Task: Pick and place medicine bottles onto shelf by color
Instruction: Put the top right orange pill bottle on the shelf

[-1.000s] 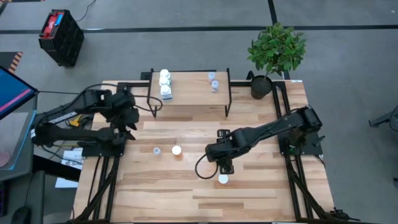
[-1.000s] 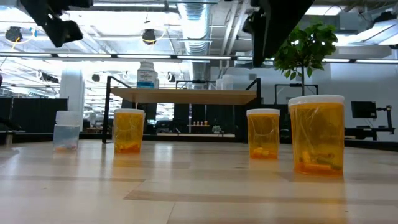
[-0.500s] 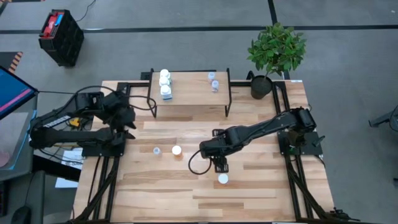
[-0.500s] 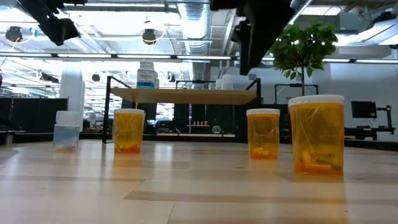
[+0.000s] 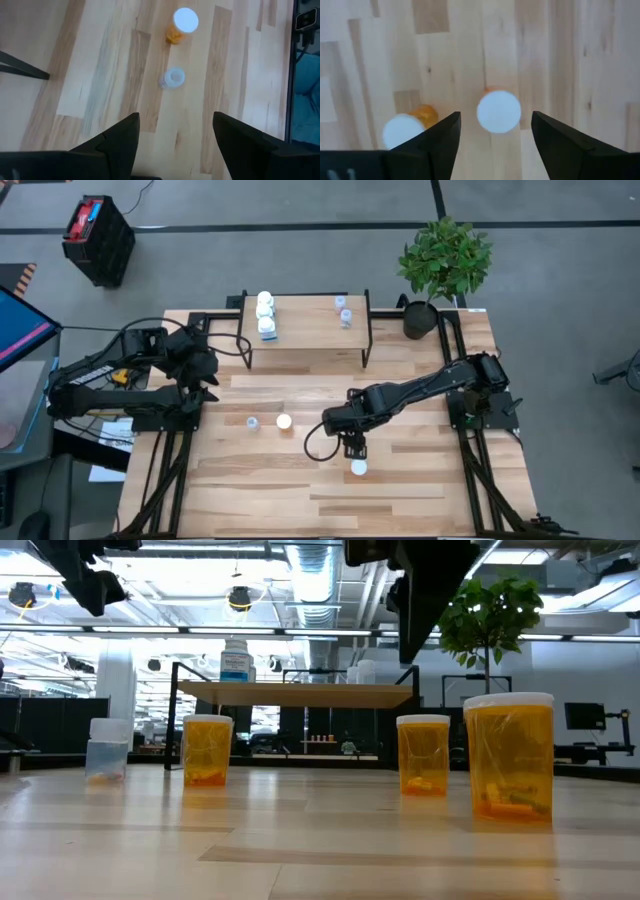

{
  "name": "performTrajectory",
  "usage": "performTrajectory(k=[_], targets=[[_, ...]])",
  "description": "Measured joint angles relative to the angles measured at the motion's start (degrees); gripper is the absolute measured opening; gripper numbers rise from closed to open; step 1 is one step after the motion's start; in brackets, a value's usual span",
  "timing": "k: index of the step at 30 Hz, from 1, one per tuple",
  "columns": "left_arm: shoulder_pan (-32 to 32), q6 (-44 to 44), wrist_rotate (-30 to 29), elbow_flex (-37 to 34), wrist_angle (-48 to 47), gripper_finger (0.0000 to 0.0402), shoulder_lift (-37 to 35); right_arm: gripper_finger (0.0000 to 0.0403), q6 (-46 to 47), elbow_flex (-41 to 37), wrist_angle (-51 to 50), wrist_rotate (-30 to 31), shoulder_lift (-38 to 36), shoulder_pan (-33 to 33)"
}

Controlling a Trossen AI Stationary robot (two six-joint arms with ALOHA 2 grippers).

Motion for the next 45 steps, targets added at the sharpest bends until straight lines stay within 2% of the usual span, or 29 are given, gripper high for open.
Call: performTrajectory(k=[7,13,17,22,28,40,45], targets=[[0.0,-0.4,0.0,0.0,0.0,0.0238,0.0,0.0295,0.2,-1.4,0.1,1.3,0.0,0.1],[0.0,-0.5,-1.0,0.0,0.0,0.0238,0.0,0.0297,1.6,-1.4,0.3,1.3,0.0,0.2],[0.0,-1.1,-3.1,0.0,0.0,0.0238,0.0,0.0297,-1.3,-1.4,-2.0,1.4,0.0,1.2],[0.0,-1.2,-3.6,0.0,0.0,0.0238,0.0,0.0297,-1.5,-3.4,-4.0,7.0,-0.1,3.8],[0.0,-0.8,-3.7,0.0,0.0,0.0238,0.0,0.0297,-1.0,-8.0,-3.4,7.5,0.0,5.9],[0.0,-0.6,-3.7,0.0,0.0,0.0238,0.0,0.0297,-4.2,-8.6,2.6,7.4,-0.4,1.8],[0.0,-0.6,-4.1,0.0,0.0,0.0238,0.0,0.0297,-4.5,-9.6,6.6,5.4,-0.4,0.9]])
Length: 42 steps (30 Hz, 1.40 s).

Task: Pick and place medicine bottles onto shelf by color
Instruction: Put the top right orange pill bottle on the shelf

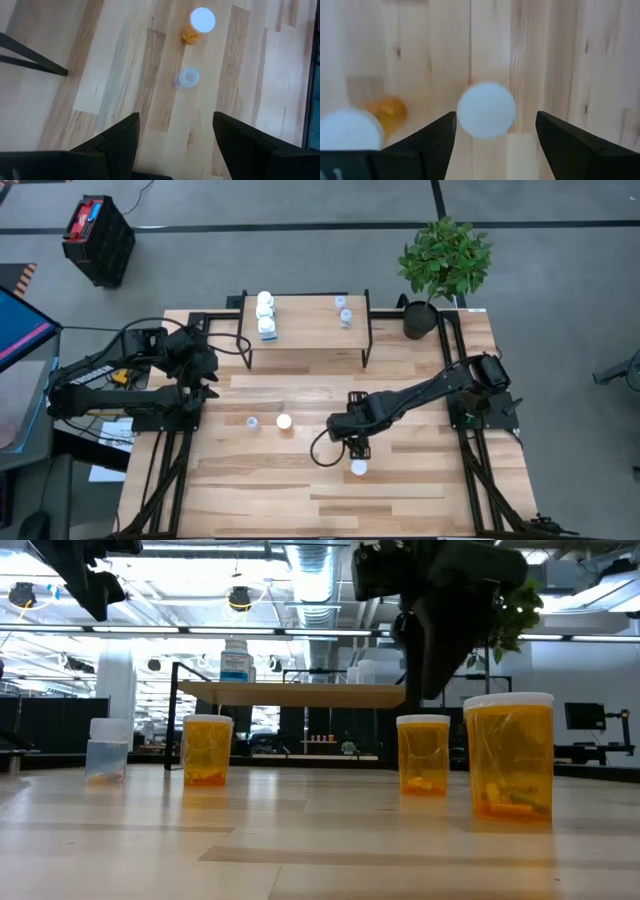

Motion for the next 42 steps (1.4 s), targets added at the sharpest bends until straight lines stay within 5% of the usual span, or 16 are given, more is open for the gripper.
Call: performTrajectory(k=[34,42], targets=[[0.0,1.1,-0.5,0.0,0.0,0.0238,0.0,0.0296,0.0,-1.1,3.7,-1.2,5.5,-0.1],[0.0,1.1,-0.5,0.0,0.2,0.0238,0.0,0.0245,0.0,-0.4,3.2,-1.2,5.4,-0.4]])
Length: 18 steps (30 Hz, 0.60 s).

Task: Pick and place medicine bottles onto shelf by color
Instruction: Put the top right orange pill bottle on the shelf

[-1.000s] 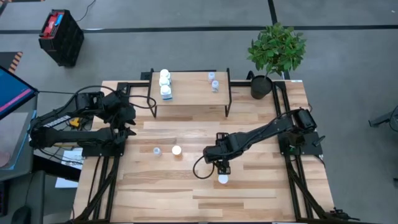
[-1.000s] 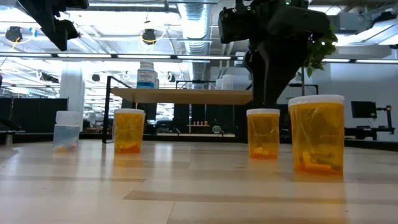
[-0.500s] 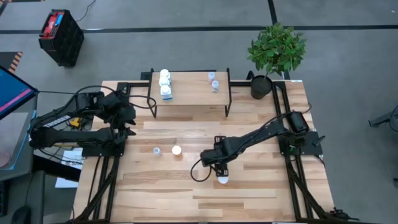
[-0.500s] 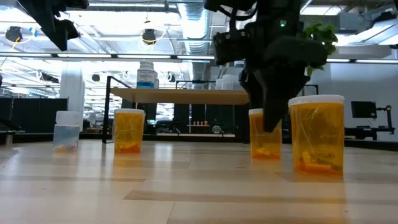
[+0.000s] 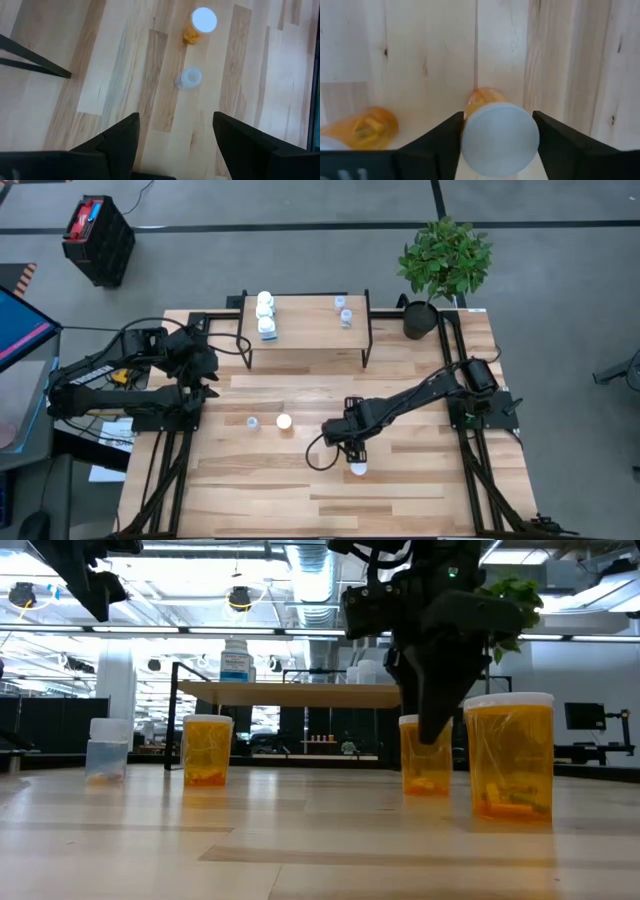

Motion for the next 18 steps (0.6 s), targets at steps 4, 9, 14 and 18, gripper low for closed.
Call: performTrajectory(k=[4,9,14,18], targets=[[0.0,0.0,-0.2,0.0,0.0,0.0238,0.0,0.0197,0.0,0.1,0.0,0.0,-0.1,-0.4],[0.0,0.0,-1.7,0.0,0.0,0.0238,0.0,0.0189,-3.2,1.1,-1.7,-0.2,0.1,-1.0],[0.0,0.0,-3.0,0.0,0.0,0.0238,0.0,0.0191,-9.0,7.7,-6.9,-0.3,0.2,-2.8],[0.0,-2.3,-3.0,0.0,2.2,0.0238,0.0,0.0200,-15.3,16.1,-11.1,-0.3,0.1,-5.4]])
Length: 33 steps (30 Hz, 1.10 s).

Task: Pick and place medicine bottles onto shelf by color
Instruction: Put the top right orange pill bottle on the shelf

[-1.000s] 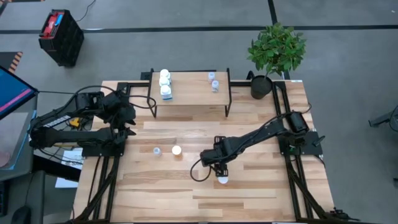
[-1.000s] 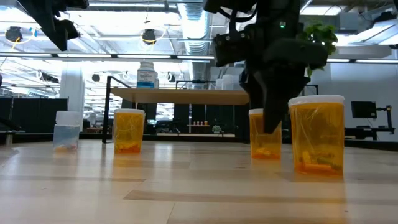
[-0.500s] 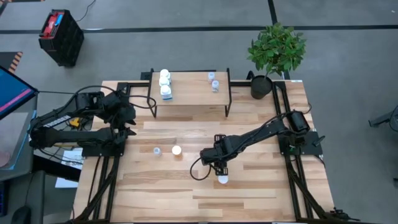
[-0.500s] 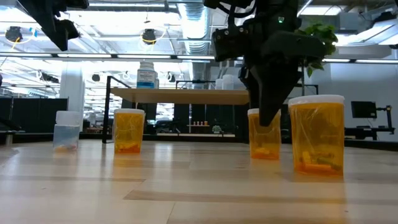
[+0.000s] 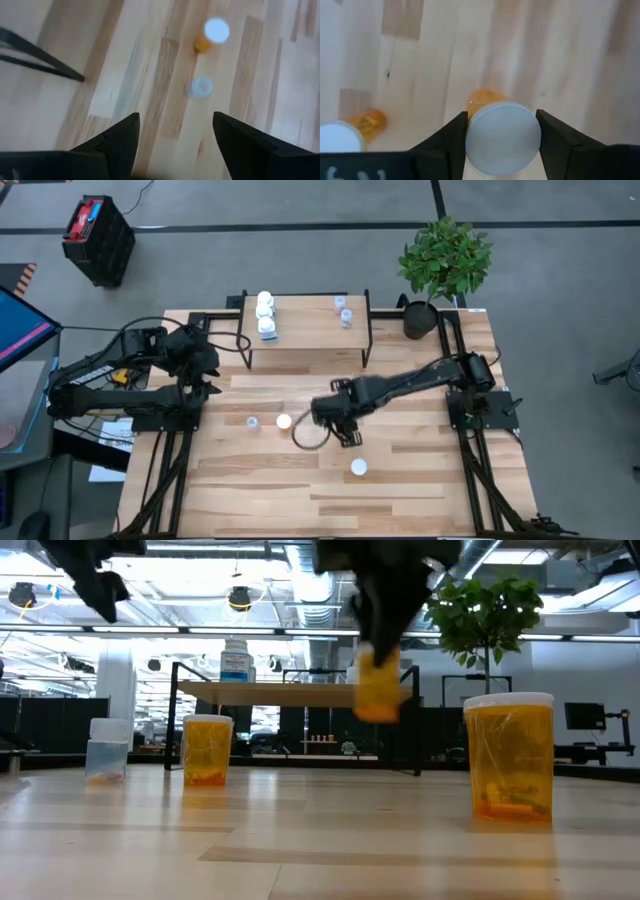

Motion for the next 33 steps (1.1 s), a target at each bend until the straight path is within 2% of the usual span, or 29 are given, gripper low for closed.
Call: performTrajectory(k=[8,13,17,22,33], targets=[[0.0,0.2,0.0,0.0,4.2,0.0238,0.0,0.0192,-16.2,17.4,-2.9,0.4,0.0,-9.6],[0.0,0.3,-3.1,0.0,4.3,0.0238,0.0,0.0198,-20.9,24.1,5.4,0.4,-0.1,-17.4],[0.0,0.4,-5.0,0.0,4.3,0.0238,0.0,0.0194,-22.1,25.7,14.1,0.4,-0.1,-23.3],[0.0,0.4,-5.2,0.0,4.3,0.0238,0.0,0.0193,-23.0,26.3,19.3,0.4,-0.1,-28.9],[0.0,1.4,-5.1,0.0,4.3,0.0238,0.0,0.0193,-25.2,26.6,24.1,-3.9,5.5,-33.2]])
